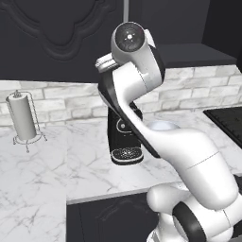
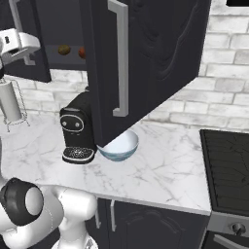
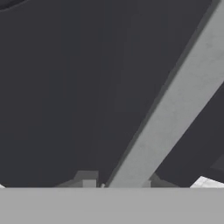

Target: Open the cabinet. Pick the kiwi and pear from the cabinet and place them into the bowl. Then close the cabinet.

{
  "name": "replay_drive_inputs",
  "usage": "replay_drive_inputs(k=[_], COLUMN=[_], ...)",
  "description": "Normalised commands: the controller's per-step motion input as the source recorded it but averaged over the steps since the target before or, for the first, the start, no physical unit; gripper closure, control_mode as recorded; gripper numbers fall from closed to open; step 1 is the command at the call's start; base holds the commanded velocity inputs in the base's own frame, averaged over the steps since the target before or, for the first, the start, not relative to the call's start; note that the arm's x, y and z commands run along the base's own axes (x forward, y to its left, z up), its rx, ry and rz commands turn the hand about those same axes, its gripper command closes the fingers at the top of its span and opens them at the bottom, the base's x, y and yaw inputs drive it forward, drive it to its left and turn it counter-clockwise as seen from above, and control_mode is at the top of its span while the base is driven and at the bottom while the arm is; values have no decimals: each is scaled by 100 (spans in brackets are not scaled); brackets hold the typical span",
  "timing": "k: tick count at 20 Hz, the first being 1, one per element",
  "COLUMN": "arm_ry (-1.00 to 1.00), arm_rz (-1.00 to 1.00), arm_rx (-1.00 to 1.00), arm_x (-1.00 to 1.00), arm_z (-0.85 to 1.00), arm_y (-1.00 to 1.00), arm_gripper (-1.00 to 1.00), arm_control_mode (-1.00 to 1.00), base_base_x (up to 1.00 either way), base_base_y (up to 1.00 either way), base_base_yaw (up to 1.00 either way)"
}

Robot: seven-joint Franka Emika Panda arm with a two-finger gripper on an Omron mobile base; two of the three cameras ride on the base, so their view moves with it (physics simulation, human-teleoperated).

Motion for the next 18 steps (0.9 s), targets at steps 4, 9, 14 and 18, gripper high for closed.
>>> replay_drive_inputs(k=[4,9,14,18], arm_ry=[0,0,0,0], arm_rz=[0,-3,-9,-14], arm_rx=[0,0,0,0], arm_x=[-60,-71,-66,0], arm_z=[0,0,0,0], arm_y=[26,22,20,3], arm_gripper=[100,100,-100,-100], arm_control_mode=[-100,-100,-100,-100], base_base_x=[0,0,0,0], base_base_y=[0,0,0,0], base_base_yaw=[0,0,0,0])
